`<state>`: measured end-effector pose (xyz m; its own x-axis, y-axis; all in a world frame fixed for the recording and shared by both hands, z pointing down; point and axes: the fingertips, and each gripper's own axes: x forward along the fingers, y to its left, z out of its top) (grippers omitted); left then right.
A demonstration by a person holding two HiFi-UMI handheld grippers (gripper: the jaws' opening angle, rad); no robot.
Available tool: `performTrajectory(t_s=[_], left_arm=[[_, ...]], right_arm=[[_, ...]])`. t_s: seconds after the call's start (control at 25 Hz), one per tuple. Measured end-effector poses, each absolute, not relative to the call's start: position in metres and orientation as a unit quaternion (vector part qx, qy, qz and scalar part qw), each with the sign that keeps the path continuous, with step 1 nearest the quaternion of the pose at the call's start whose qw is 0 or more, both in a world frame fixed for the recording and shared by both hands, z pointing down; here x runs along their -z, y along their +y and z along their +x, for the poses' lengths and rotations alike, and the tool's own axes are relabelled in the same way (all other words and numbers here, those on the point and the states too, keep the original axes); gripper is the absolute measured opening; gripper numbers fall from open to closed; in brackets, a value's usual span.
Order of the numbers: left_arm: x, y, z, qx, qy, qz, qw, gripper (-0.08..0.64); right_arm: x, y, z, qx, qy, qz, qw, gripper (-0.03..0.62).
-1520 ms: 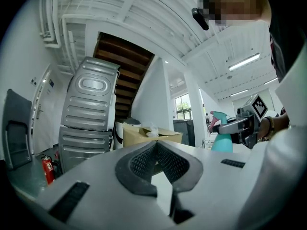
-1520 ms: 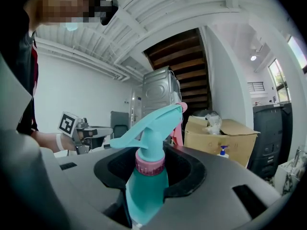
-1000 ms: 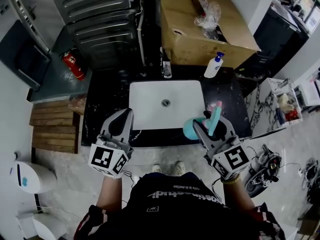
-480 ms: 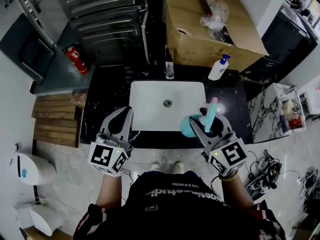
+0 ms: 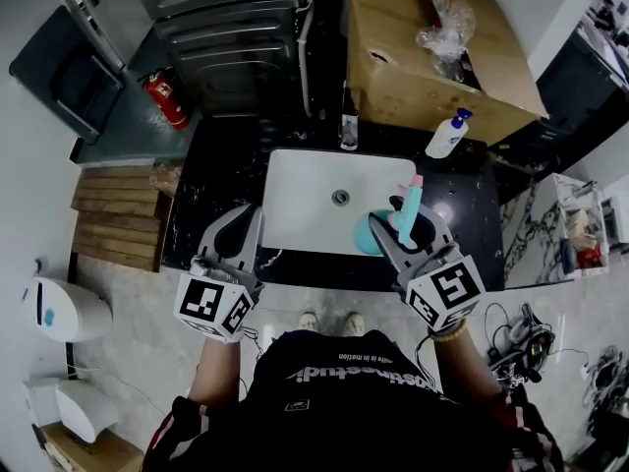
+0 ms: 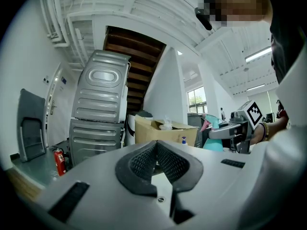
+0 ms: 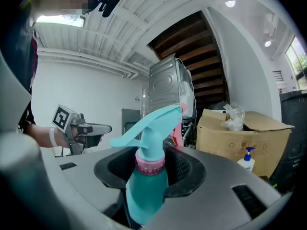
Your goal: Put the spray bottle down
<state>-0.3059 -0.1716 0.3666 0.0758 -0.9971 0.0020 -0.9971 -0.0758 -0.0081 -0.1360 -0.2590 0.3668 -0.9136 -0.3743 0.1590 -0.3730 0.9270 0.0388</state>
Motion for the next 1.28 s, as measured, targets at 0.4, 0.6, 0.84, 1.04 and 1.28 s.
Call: performTrajectory(t_s=[0.4,0.6,0.84,1.04,1.28], left_arm=[[-0.37,-0.204,-0.265,-0.001,0.646,-0.763,0.0,0.015],[-0.373,-0.221,-0.239,-0.001,0.625,-0.78,0.002,0.015],[-0.383,-0.241,-0.191,-0.01,0.589,-0.808,-0.007,0.015],[-0.382,-0.255,-0.146,-0.008,0.551,-0.834,0.002,0.015],[-0.389,-0.262,-0.1,-0.001,0.515,-0.857,0.005,0.015]], right_arm=[[-0.378,-0.28,-0.096,-0.005,-0.968,0.235,0.089,0.195],[-0.387,-0.29,-0.068,-0.01,-0.959,0.267,0.094,0.195],[-0.407,-0.303,-0.026,-0.018,-0.944,0.312,0.103,0.195],[-0.423,-0.309,0.008,-0.024,-0.93,0.35,0.112,0.195],[-0.448,-0.311,0.043,-0.038,-0.914,0.385,0.125,0.195]])
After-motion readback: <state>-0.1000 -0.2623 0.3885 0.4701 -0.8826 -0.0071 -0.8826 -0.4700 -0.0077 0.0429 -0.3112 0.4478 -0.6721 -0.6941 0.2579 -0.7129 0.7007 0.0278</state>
